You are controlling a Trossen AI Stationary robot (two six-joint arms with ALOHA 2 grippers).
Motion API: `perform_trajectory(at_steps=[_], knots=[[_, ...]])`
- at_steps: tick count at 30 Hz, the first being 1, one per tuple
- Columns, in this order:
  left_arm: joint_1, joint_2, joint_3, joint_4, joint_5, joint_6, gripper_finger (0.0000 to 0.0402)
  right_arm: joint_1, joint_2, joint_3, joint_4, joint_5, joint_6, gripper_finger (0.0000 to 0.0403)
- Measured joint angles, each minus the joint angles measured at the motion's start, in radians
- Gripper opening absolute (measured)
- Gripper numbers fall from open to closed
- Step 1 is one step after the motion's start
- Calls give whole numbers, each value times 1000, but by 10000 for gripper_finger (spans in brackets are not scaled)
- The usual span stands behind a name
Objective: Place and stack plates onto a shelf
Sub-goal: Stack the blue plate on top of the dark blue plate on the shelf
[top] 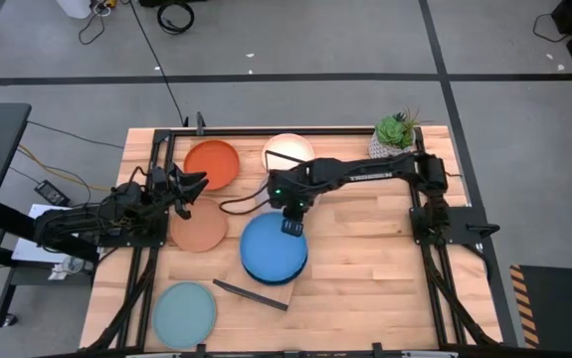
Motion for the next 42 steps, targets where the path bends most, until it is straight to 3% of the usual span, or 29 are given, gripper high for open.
perform_trajectory(at_steps=[9,17,23,25,31,42], knots=[[0,0,0,2,0,0,142,-8,-34,2,-39,-11,-9,119],[0,0,0,1,0,0,142,62,-116,-20,-166,186,18,121],[0,0,0,-2,0,0,142,170,-192,-201,-66,323,71,121],[0,0,0,-4,0,0,142,202,-223,-293,25,318,91,121],[0,0,0,-5,0,0,142,266,-250,-499,301,171,184,121],[0,0,0,0,0,6,142,283,-233,-519,423,149,222,120]])
